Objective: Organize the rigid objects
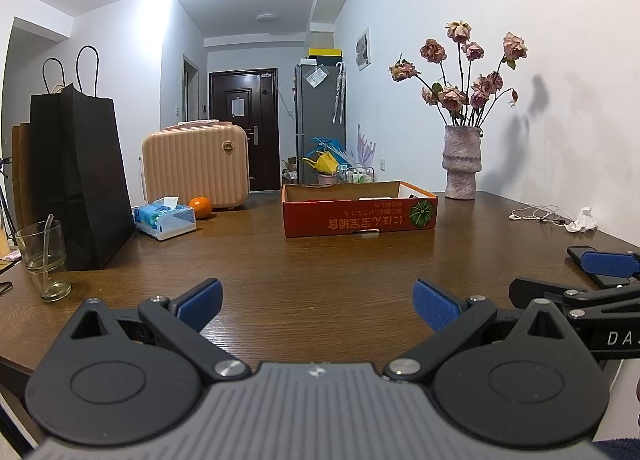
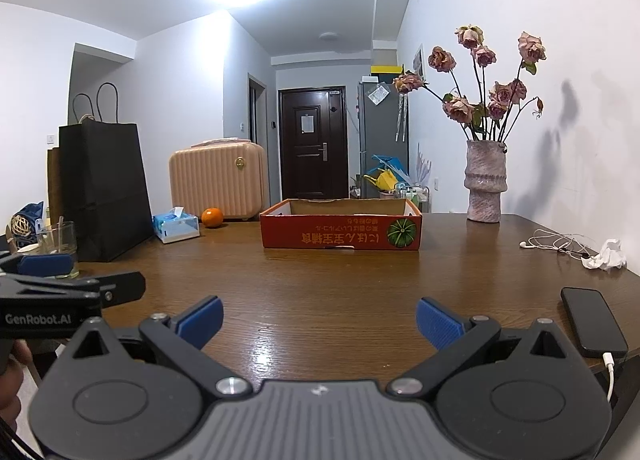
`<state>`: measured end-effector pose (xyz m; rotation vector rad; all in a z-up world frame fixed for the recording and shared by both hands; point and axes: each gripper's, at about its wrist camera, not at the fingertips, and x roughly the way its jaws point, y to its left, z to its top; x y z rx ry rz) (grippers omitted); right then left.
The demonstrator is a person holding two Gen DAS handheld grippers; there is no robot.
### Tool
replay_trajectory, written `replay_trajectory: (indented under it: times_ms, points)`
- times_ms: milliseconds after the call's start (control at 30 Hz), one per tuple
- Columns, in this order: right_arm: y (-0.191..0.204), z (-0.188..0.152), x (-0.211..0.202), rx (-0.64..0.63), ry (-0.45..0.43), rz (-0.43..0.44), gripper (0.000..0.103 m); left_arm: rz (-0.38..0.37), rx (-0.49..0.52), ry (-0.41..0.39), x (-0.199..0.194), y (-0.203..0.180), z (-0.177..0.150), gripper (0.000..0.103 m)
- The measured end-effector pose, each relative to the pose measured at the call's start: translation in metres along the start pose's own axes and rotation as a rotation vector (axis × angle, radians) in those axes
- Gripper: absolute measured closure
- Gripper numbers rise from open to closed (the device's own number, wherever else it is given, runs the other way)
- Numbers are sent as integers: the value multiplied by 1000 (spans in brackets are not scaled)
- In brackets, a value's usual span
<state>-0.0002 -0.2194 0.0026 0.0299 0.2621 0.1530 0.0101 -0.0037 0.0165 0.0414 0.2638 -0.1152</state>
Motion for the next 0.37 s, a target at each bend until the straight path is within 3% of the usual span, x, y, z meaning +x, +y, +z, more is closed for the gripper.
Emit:
replay_trajectory:
  times_ms: [367]
  points:
    - [-1, 0, 1, 5, 5, 1, 0, -2, 0, 14, 3, 3, 0, 0]
